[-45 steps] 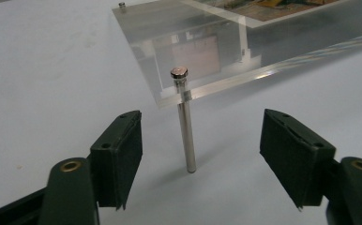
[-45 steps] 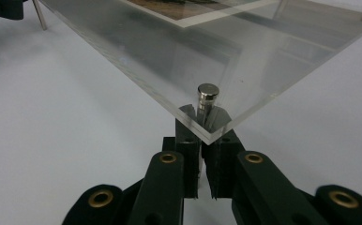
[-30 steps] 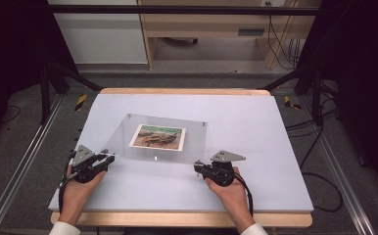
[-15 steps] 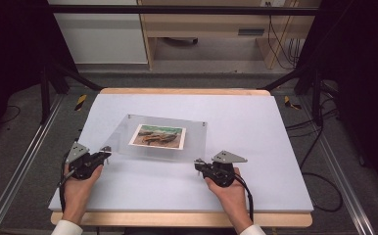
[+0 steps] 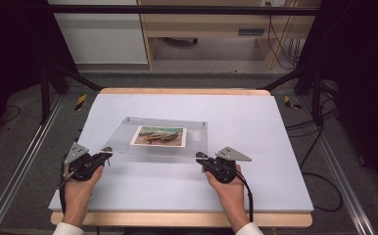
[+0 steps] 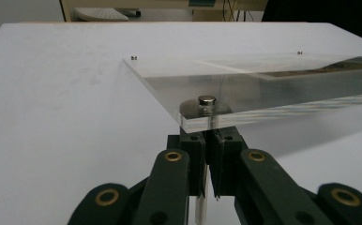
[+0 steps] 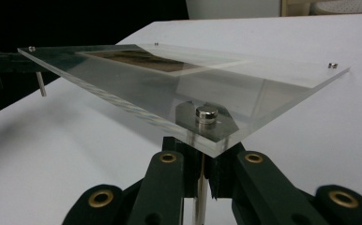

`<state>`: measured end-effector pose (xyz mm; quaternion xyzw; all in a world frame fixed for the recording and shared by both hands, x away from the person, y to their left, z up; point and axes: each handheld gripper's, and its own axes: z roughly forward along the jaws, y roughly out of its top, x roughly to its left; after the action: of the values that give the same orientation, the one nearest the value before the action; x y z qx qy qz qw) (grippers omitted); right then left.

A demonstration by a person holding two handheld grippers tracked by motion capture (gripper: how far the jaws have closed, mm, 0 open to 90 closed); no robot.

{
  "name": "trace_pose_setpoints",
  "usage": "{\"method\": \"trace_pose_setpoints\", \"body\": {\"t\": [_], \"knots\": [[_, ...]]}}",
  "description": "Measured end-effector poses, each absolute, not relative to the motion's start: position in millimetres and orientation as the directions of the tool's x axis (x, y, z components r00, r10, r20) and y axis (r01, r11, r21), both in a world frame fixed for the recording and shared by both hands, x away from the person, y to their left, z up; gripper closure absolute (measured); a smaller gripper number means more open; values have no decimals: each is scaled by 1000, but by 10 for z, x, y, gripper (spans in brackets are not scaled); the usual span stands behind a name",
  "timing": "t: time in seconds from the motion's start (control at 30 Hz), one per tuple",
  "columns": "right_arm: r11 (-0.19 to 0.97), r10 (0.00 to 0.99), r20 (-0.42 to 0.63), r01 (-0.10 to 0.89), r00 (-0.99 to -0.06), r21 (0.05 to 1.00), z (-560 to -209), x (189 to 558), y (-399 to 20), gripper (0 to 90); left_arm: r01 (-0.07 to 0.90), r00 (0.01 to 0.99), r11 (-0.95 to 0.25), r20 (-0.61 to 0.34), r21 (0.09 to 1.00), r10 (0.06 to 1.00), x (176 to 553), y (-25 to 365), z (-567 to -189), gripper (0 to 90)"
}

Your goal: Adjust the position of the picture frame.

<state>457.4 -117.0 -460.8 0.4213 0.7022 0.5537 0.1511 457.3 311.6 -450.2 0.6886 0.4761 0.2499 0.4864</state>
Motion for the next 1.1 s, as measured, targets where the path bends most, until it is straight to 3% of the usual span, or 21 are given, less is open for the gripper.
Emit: {"method": "trace_pose_setpoints", "body": {"t": [0.57,0.8,0.97,1.1], "knots": [[41,754,266,448,-600,893,-4620,4601,-1164,847,413,428,-93,-103,906,898,4563,3107,-4525,834],[44,754,267,451,-601,892,-4622,4601,-1163,848,404,426,-89,-101,911,899,4666,3102,-4571,736],[44,755,267,453,-599,891,-4625,4599,-1159,847,404,438,-87,-109,911,892,4693,3090,-4583,762],[47,756,263,450,-599,892,-4627,4598,-1157,847,400,446,-81,-117,913,887,4699,3074,-4568,833]]}}
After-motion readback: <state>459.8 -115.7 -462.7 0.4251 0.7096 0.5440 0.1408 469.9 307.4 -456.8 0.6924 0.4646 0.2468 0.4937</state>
